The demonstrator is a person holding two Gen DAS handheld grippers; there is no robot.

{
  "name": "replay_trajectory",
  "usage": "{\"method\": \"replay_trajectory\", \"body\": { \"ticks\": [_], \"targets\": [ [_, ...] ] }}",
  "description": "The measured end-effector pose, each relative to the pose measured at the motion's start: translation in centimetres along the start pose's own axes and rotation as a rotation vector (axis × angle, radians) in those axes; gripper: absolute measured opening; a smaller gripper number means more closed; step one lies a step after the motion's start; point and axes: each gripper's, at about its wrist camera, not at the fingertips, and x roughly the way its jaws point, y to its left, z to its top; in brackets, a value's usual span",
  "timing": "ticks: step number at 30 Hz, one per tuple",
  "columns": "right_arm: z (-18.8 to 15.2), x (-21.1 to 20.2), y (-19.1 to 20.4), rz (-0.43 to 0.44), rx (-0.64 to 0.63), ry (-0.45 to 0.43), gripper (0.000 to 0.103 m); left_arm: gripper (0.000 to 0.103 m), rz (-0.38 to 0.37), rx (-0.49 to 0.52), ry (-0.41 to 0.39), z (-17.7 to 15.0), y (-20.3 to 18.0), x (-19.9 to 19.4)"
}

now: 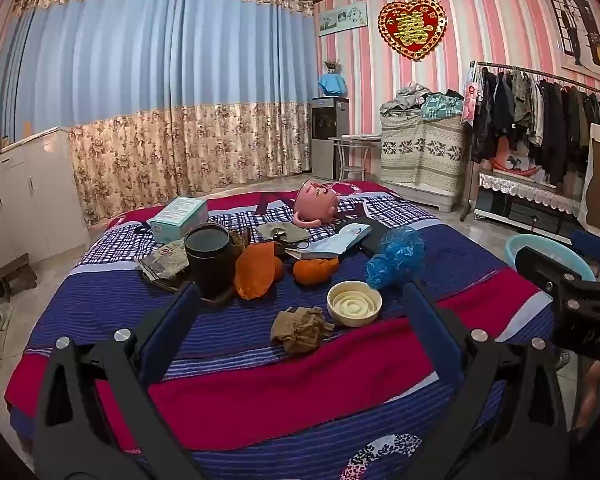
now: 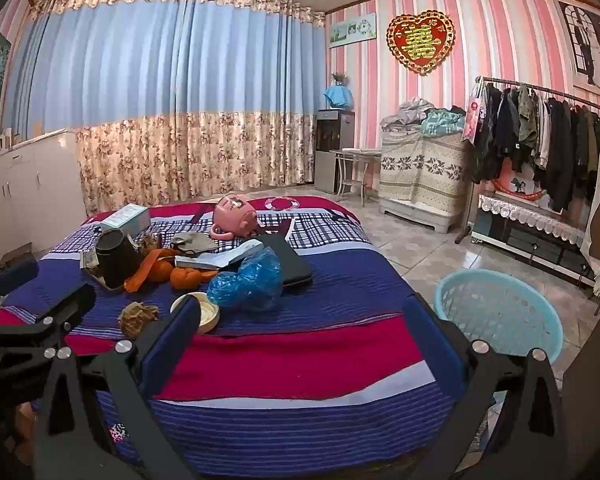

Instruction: Collect trash

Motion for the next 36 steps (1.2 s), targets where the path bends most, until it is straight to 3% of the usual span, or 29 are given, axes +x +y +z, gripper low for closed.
{"method": "replay_trajectory", "body": {
  "ticks": [36],
  "targets": [
    [-0.22,0.00,-0.11,-0.004,-0.023,-0.020,0.099,0.098,0.001,0.001,-0.003,0.47,0.10,-0.52]
  ]
}}
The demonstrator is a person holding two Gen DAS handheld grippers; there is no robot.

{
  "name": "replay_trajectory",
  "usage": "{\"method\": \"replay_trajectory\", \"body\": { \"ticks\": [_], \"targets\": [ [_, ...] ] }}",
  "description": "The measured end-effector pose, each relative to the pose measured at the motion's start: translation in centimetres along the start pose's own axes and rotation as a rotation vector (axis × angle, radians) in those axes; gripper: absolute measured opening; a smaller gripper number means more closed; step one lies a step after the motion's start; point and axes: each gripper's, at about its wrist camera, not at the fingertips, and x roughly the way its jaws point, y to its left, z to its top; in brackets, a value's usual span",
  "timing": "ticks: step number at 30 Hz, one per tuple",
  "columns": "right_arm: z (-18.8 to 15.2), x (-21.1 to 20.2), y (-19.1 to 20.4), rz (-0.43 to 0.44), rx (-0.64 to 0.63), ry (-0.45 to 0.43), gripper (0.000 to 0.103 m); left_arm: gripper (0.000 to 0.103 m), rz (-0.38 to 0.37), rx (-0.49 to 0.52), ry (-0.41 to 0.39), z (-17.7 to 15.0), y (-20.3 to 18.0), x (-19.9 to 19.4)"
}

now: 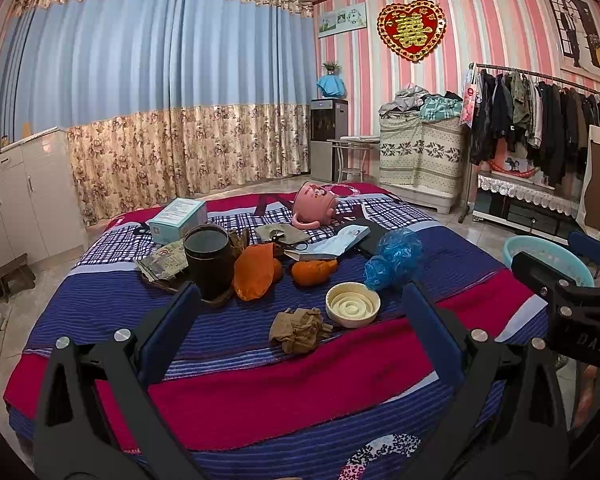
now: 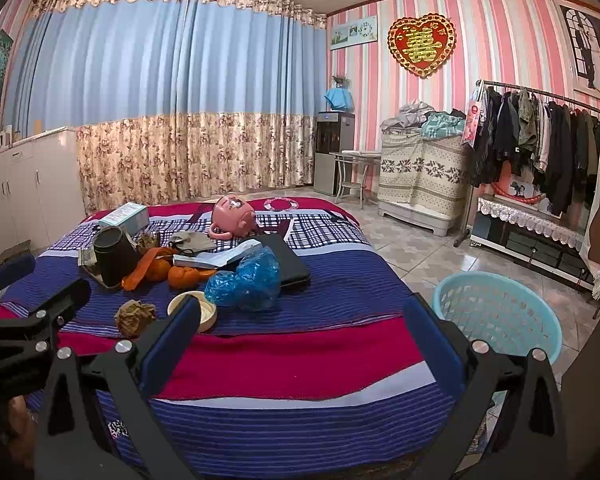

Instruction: Collect trash

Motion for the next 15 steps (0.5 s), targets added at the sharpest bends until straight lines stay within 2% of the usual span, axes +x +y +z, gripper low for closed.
{"method": "replay_trajectory", "body": {
  "ticks": [15],
  "targets": [
    [0.00,-0.07,0.07,0.001,0.001,0.000,0.099,0.098,0.001,-0.003,-0.004,0.19,-0.03,-0.22]
  ]
}}
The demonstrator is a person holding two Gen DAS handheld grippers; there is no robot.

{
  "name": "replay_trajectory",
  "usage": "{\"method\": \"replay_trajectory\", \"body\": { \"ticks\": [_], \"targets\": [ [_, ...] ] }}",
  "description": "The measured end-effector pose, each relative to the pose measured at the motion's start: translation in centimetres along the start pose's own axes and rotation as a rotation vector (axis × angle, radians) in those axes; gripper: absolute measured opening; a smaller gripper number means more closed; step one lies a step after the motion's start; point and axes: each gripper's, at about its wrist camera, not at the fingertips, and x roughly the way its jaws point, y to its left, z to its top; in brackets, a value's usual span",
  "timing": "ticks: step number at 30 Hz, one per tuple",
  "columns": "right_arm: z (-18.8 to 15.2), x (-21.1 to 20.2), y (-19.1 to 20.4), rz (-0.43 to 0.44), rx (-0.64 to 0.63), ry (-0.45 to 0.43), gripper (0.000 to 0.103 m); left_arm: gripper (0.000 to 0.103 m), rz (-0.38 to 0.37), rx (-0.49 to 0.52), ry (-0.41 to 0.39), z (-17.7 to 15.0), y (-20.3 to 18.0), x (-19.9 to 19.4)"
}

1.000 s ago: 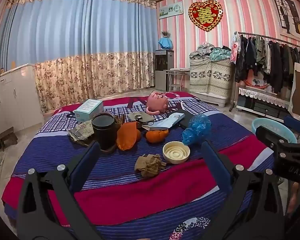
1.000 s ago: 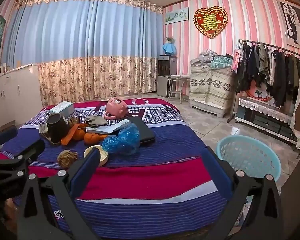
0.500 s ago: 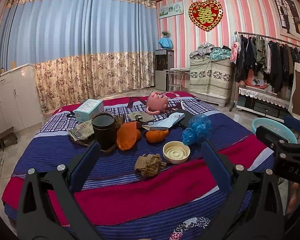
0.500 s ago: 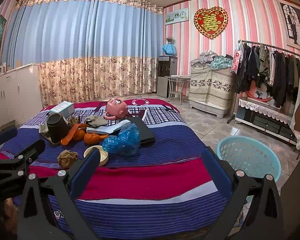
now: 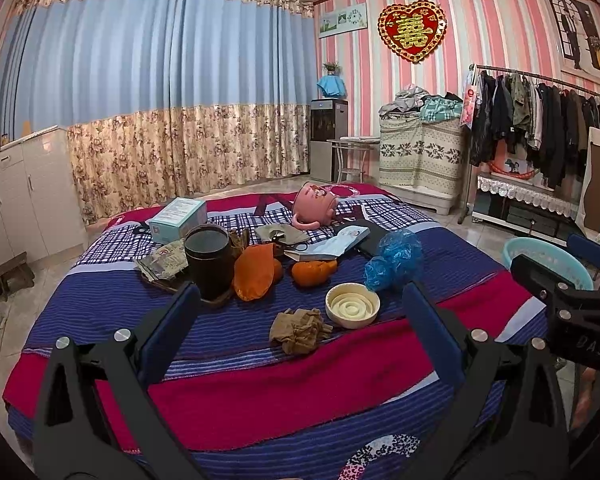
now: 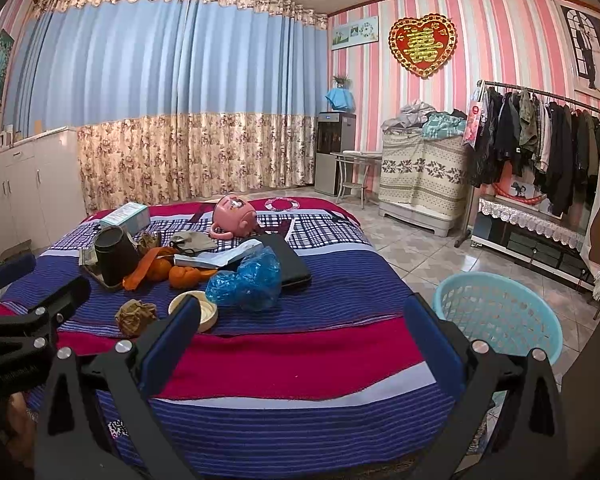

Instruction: Collect trash

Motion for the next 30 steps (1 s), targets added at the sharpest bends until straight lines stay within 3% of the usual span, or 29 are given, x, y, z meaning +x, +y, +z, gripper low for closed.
{"method": "replay_trajectory", "body": {
  "ticks": [30],
  "targets": [
    [0.01,0.07,0.56,0.008,0.001,-0.005,0.099,0.098,-0.005,-0.010,0.016,-0.55,0.13,0.65]
  ]
}}
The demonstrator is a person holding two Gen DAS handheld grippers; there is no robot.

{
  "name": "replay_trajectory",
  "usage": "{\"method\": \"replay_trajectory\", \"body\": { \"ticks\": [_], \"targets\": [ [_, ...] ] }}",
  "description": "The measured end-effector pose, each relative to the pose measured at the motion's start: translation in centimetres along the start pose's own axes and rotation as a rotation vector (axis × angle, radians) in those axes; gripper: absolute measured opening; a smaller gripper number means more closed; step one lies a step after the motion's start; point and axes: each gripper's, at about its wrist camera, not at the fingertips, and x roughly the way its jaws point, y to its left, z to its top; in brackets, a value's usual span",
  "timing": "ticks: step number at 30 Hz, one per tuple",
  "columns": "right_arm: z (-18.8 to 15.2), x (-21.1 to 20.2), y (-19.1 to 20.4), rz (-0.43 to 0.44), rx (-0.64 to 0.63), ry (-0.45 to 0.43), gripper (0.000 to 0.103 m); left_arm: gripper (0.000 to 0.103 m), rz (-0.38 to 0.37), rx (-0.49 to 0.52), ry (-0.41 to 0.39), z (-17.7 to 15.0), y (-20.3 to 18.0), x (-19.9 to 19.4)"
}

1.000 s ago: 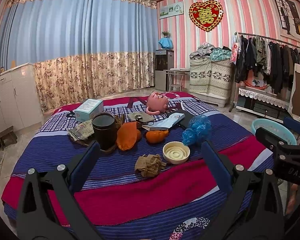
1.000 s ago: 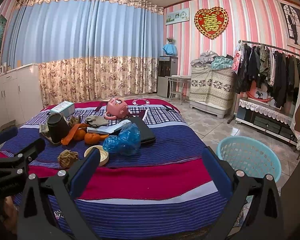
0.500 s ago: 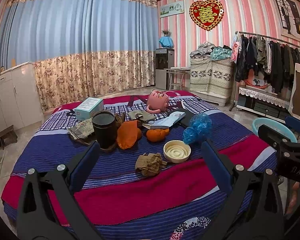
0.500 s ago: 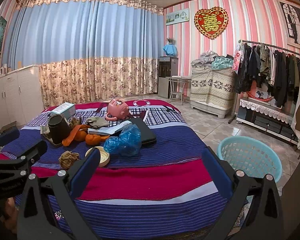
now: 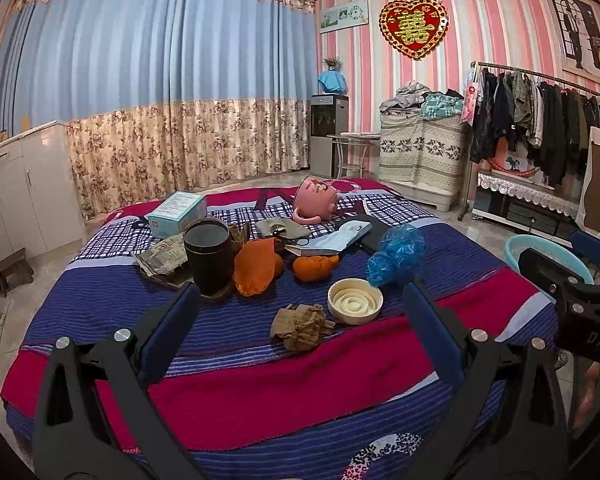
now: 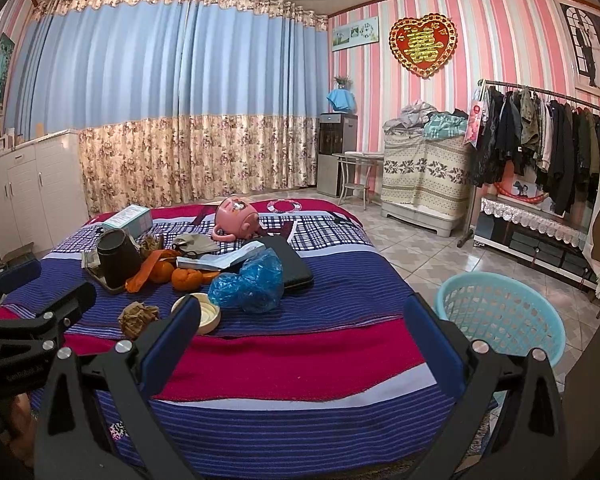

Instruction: Collect trash

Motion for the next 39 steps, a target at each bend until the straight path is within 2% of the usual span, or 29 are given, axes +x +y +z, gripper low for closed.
{"method": "replay_trajectory", "body": {
  "ticks": [20,25,31,39],
  "targets": [
    [0.1,0.7,-0.7,0.006,0.016,0.014,0.099,0.098,0.000,0.001,0.032,-0.3,0.9,1.6],
    [-0.1,1.3,-0.9,-0.008,0.009,0.019,0.099,0.098,0.031,0.003,0.028,0.0,2.1,1.7],
    [-0.4,2.7,-0.9,0.011,0.034,0.040,0.099,0.098,0.080,-0.021,0.054,-0.4,4.4,3.2],
    [-0.9,4.1,-0.4,-0.053,-0.004,0.087,0.099,0.098,0.045,-0.002,0.158,-1.7,3.8,7.2]
  ]
}}
